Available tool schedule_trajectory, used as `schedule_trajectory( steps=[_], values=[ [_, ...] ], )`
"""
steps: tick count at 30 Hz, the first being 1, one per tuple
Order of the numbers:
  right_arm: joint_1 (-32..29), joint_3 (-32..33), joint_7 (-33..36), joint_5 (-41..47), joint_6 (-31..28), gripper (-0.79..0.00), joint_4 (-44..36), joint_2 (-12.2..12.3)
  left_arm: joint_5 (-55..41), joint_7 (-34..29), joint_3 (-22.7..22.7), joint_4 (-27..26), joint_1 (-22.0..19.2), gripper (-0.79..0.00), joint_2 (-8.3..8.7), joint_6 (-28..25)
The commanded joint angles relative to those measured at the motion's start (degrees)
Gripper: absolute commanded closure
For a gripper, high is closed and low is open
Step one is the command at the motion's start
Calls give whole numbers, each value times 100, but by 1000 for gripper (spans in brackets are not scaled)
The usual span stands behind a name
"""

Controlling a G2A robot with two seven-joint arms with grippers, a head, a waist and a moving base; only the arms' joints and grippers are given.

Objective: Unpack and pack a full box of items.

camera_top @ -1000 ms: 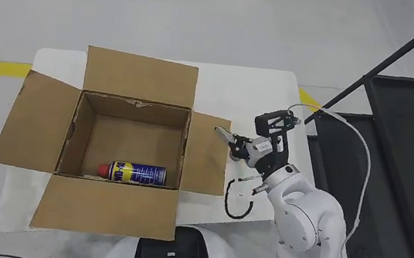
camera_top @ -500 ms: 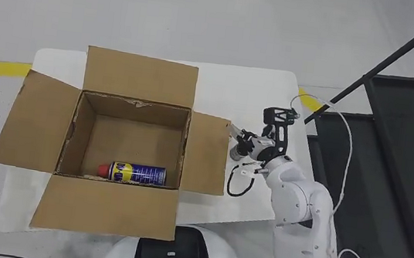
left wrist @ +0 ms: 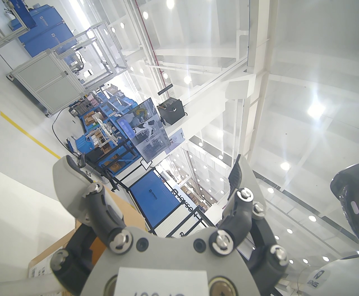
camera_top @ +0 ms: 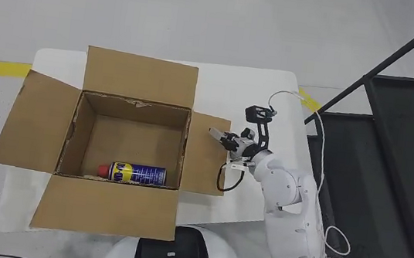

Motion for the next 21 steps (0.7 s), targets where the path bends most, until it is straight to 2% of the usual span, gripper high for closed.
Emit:
schedule_trajectory(
  steps=[1,17,21],
  values=[
    [6,-71,63,40,-69,-785,14,17,0,0,0,0,0,-785,0,0],
    [719,-990,-3,15,47,-751,519,69,0,0,0,0,0,-785,0,0],
    [951,-1169,-72,-10,155,-767,675,70,0,0,0,0,0,-785,0,0]
  ],
)
